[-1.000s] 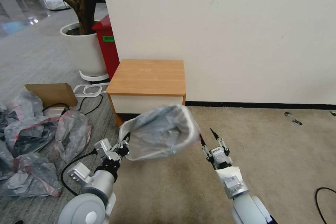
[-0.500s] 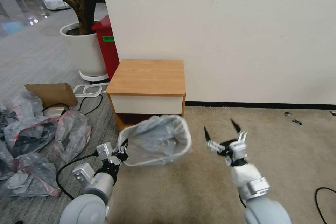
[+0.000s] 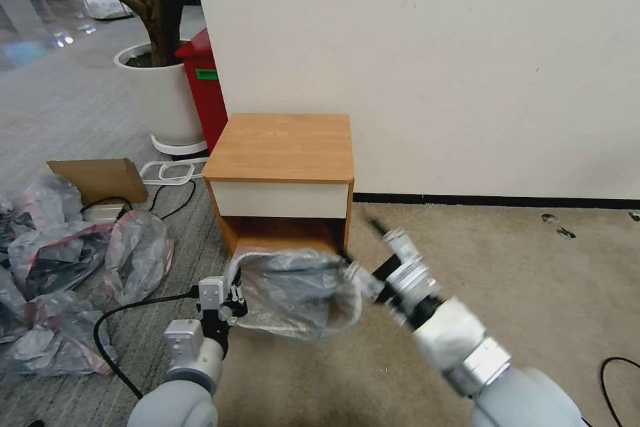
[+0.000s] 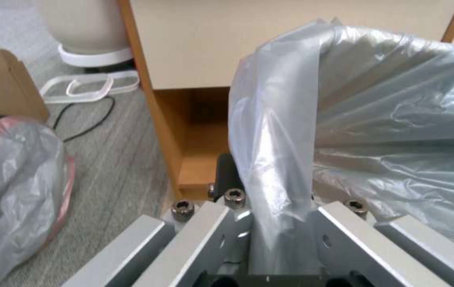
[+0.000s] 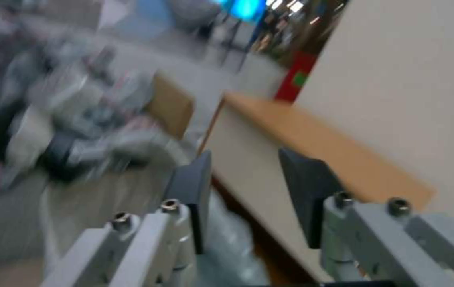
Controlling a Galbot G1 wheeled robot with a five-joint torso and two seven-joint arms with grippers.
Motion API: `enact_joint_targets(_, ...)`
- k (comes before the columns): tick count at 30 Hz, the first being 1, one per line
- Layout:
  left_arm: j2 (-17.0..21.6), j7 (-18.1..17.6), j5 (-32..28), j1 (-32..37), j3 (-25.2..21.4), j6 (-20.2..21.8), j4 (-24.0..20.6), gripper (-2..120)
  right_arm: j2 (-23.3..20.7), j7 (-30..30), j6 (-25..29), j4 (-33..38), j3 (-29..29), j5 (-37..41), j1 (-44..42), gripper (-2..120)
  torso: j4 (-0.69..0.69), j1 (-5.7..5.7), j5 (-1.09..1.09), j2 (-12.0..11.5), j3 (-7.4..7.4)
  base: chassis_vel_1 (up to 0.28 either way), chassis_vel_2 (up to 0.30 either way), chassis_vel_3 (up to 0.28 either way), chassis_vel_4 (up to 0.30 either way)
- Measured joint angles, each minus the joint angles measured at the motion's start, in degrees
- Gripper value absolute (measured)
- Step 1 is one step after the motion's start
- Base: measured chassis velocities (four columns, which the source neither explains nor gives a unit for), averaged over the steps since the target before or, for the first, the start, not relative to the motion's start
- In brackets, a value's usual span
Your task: Pick up the garbage bag from the table and place it over the trash can.
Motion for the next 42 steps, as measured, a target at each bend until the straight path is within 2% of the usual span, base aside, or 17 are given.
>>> enact_joint_targets(1, -0.4, 0.0, 1.3, 0.2, 0.6, 0.0, -0.2, 0, -1.5, -1.0, -2.5, -0.9, -1.6, 0.4, 2.3, 28, 0.0, 0.0, -0.01, 0.0, 0.0, 0.0, 0.0, 0.0, 0.0)
enact_joint_targets(3, -0.6, 0.0, 2.3, 0.3, 0.9, -0.2, -0.2, 0, -2.1, -1.3, -4.0, -1.4, -2.4, 1.1, 3.5, 25, 0.0, 0.0, 0.0, 0.0, 0.0, 0.0, 0.0, 0.0, 0.0)
enact_joint_targets(6, -1.5, 0.1, 6.9, 0.8, 2.1, -0.8, -0.2, 0, -3.6, -1.3, -10.1, -3.4, -6.5, 3.7, 8.4, 9, 0.0, 0.0, -0.01, 0.0, 0.0, 0.0, 0.0, 0.0, 0.0)
enact_joint_targets(10, -2.3, 0.1, 8.8, 1.1, 2.8, -0.9, -0.4, 0, -3.8, -1.4, -12.9, -6.0, -10.0, 4.0, 11.8, 0, 0.0, 0.0, -0.01, 0.0, 0.0, 0.0, 0.0, 0.0, 0.0)
enact_joint_targets(18, -2.3, 0.5, 12.4, 1.8, 3.8, -2.0, -0.6, 0, -0.8, -1.3, -16.6, -12.1, -17.7, 3.4, 19.1, 0, 0.0, 0.0, -0.02, 0.0, 0.0, 0.0, 0.0, 0.0, 0.0)
enact_joint_targets(20, -2.4, 0.5, 13.8, 2.3, 4.8, -2.3, -0.7, 0, 1.1, -1.3, -17.7, -15.7, -21.4, 2.7, 22.5, 0, 0.0, 0.0, -0.01, 0.0, 0.0, 0.0, 0.0, 0.0, 0.0)
enact_joint_targets(22, -2.4, 0.5, 14.1, 2.4, 5.0, -2.3, -0.8, 0, 1.3, -1.3, -17.8, -16.0, -21.8, 2.7, 22.9, 0, 0.0, 0.0, -0.01, 0.0, 0.0, 0.0, 0.0, 0.0, 0.0)
enact_joint_targets(28, -3.2, 0.4, 18.5, 3.7, 8.2, -2.4, -1.9, 0, 4.7, -1.2, -19.2, -25.3, -27.1, 2.1, 29.0, 0, 0.0, 0.0, -0.01, 0.0, 0.01, 0.0, 0.0, 0.0, 0.0)
enact_joint_targets(34, -3.9, 0.2, 19.6, 4.2, 10.3, -2.4, -2.4, 0, 6.3, -1.1, -19.2, -29.9, -27.8, 1.8, 30.6, 0, 0.0, 0.0, -0.01, 0.0, 0.0, 0.0, 0.0, 0.0, 0.0)
enact_joint_targets(42, -4.3, 0.0, 19.6, 3.9, 9.8, -2.3, -2.0, 0, 6.4, -1.1, -18.4, -29.9, -26.3, 1.2, 28.6, 0, 0.0, 0.0, -0.01, 0.0, 0.01, 0.0, 0.0, 0.0, 0.0)
